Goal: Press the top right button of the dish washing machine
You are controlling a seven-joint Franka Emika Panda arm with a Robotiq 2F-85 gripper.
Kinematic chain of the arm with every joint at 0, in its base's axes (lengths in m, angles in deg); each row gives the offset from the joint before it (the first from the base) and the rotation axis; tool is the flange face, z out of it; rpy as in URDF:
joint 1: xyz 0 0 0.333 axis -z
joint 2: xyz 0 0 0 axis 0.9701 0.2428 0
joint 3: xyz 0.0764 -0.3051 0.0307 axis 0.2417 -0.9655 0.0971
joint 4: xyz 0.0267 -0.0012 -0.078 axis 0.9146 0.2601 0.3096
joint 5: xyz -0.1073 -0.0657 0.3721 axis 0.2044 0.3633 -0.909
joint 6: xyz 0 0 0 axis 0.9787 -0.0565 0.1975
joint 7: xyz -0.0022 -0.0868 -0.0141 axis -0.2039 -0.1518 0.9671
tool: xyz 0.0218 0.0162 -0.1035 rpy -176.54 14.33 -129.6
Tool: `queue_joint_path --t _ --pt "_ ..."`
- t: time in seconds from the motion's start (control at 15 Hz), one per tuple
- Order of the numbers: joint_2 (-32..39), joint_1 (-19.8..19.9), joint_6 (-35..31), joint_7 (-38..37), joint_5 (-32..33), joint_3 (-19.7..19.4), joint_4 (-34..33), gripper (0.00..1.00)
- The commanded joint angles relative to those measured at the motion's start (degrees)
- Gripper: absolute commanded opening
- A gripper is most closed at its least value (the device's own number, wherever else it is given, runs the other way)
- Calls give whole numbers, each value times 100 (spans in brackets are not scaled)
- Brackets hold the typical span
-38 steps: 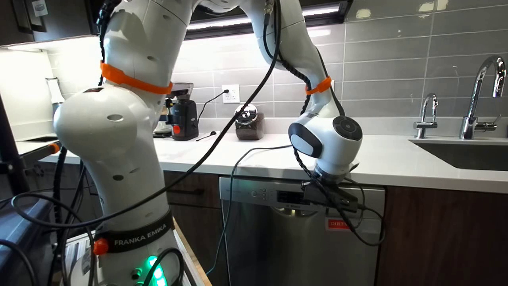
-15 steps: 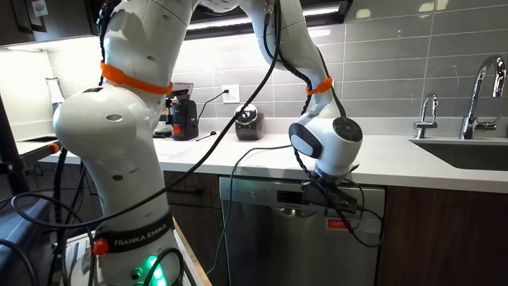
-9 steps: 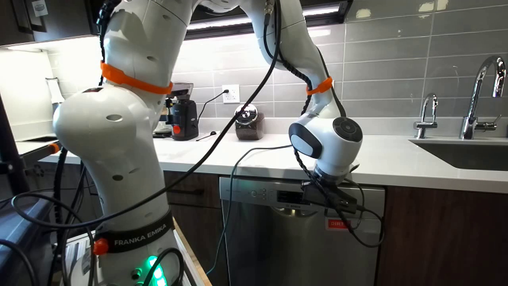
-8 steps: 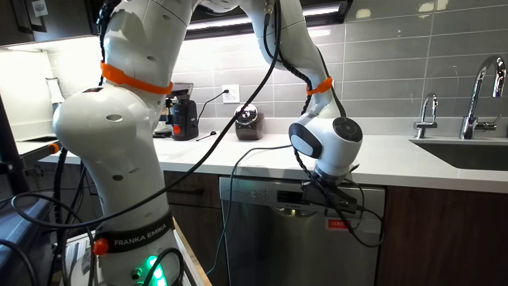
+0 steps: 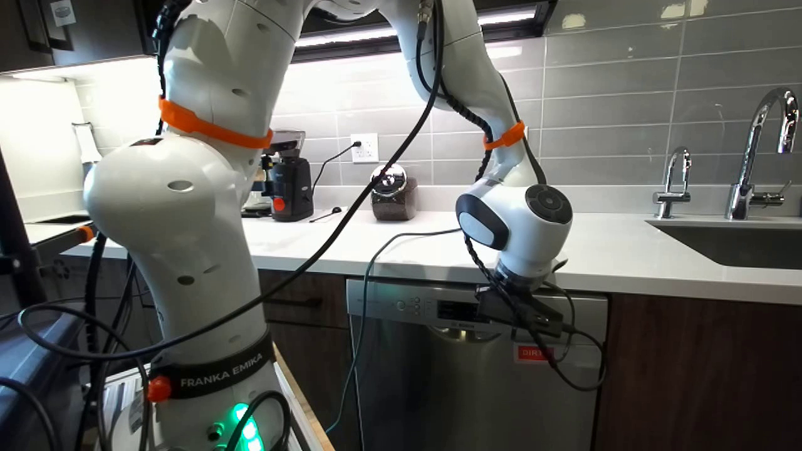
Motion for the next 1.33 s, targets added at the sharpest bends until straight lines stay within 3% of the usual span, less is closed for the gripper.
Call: queue_joint_path --t 0.0,0.8,1.27 --pt "-1 -104 -79 -180 -9 55 -57 0" --pt "-296 -273 -315 -606 398 -33 260 0" --pt "-507 -542 -406 -1717 1473 -211 502 0"
